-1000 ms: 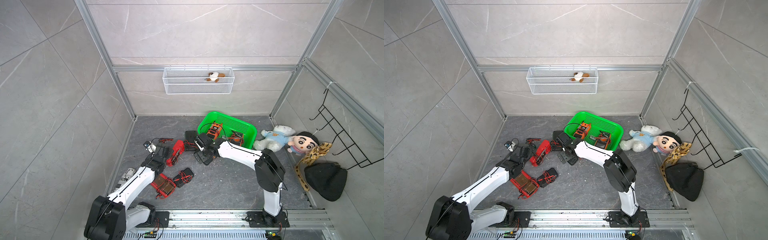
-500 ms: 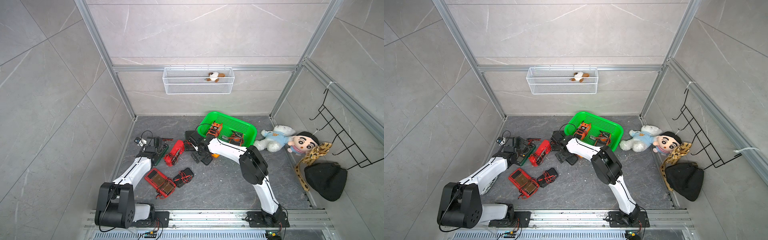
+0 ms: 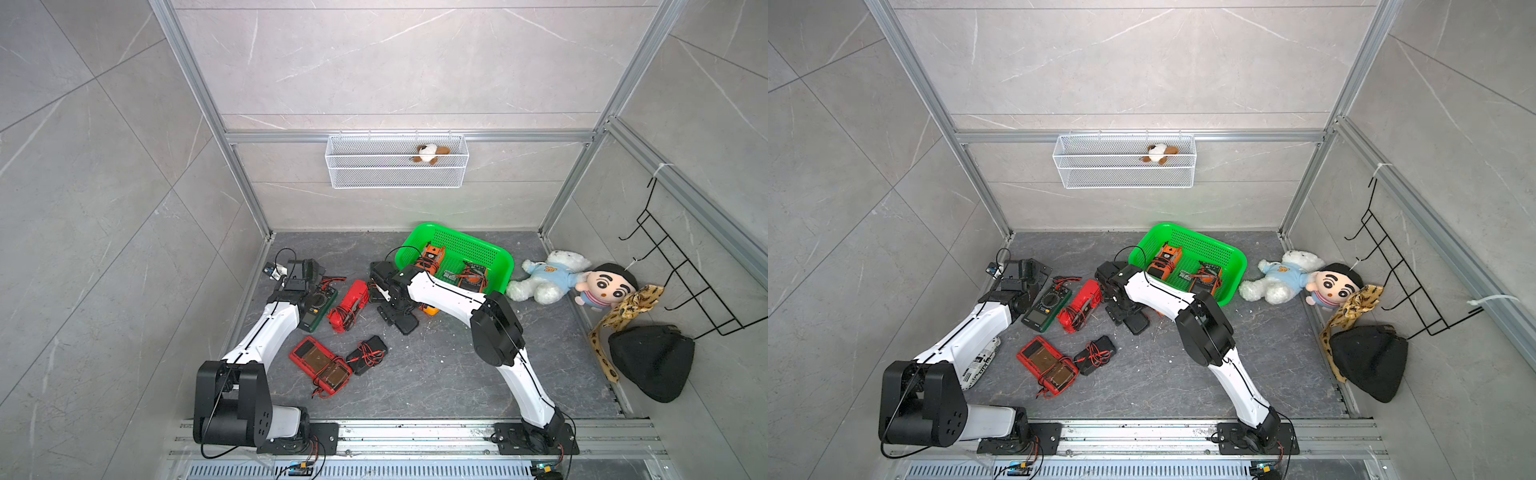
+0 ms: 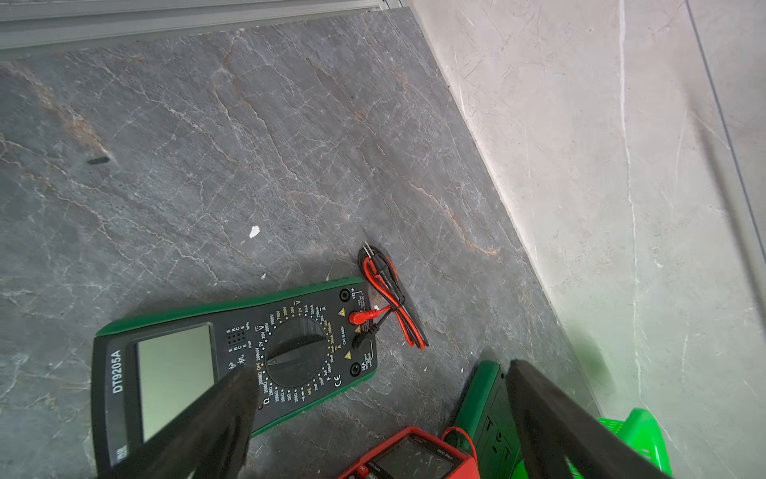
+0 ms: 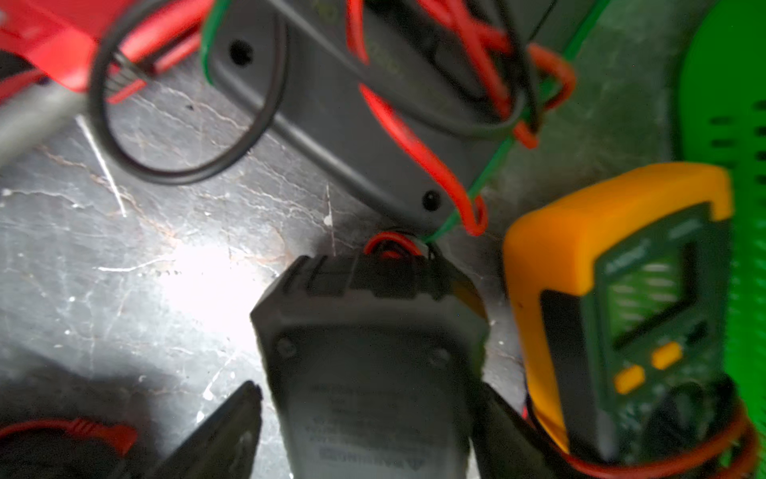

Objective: Put the multimeter into the basket
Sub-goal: Pick up the multimeter from the center of the board.

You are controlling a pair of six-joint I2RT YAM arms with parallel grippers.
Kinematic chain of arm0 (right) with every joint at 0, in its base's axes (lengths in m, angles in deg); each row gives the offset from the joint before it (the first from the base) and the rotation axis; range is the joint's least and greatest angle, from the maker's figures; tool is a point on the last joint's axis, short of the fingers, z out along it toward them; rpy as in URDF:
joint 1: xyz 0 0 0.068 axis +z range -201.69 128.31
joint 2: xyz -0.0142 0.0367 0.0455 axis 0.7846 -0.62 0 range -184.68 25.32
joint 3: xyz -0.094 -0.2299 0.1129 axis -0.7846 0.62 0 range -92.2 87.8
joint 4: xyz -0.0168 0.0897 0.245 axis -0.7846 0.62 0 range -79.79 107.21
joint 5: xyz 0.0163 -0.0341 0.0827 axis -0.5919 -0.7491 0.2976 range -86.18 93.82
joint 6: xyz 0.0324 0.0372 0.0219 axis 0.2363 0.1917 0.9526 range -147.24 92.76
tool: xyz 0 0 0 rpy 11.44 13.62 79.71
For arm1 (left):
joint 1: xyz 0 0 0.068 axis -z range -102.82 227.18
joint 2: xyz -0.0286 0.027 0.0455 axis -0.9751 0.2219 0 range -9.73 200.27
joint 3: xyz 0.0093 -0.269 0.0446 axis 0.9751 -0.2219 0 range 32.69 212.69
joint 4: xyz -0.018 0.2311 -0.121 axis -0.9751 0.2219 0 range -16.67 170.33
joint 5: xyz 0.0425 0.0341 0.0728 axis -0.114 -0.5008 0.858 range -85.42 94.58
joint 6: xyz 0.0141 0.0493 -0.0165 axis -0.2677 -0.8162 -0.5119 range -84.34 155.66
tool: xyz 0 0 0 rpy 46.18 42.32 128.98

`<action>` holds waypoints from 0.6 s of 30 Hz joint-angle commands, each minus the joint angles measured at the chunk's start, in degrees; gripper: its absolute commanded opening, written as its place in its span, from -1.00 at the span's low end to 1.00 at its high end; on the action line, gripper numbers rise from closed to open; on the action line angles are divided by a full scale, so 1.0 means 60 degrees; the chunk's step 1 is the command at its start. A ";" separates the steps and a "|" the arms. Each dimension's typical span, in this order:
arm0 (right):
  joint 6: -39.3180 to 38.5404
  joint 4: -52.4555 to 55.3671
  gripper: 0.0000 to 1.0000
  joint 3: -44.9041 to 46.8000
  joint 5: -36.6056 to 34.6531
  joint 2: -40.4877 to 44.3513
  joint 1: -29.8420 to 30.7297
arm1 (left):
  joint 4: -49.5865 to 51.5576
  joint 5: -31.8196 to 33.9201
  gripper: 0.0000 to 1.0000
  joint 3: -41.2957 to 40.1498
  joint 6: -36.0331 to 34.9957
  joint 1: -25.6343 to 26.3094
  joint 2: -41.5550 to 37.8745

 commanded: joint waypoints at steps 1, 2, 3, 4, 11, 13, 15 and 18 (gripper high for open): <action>-0.0005 0.0535 0.73 -0.0264 0.0094 -0.0377 0.0051 | 0.0061 0.0163 0.96 0.0131 0.0206 -0.0047 -0.0124; -0.0022 0.0528 0.73 -0.0261 0.0076 -0.0430 0.0050 | 0.0046 0.0215 0.96 0.0107 0.0251 -0.0045 -0.0153; -0.0031 0.0528 0.72 -0.0237 0.0058 -0.0479 0.0050 | 0.0026 0.0262 0.96 0.0085 0.0277 -0.0046 -0.0173; -0.0032 0.0493 0.70 -0.0196 0.0062 -0.0488 0.0040 | 0.0002 0.0303 0.96 0.0094 0.0279 -0.0052 -0.0206; 0.0035 0.0206 -0.25 0.0132 0.0067 -0.0041 0.0065 | -0.0067 0.0603 0.96 0.0171 0.0151 -0.0065 -0.0328; 0.0126 0.0265 -0.50 0.0147 -0.0057 0.0297 0.0064 | -0.0206 0.0682 0.96 0.0129 0.0138 -0.0070 -0.0411; 0.0186 0.0358 -0.69 0.0133 -0.0145 0.0650 0.0065 | -0.0410 0.0764 0.96 0.0100 0.0067 -0.0059 -0.0469; 0.0344 0.0506 -0.97 0.0028 -0.0422 0.1203 0.0059 | -0.0702 0.0877 0.96 0.0128 -0.0051 -0.0070 -0.0442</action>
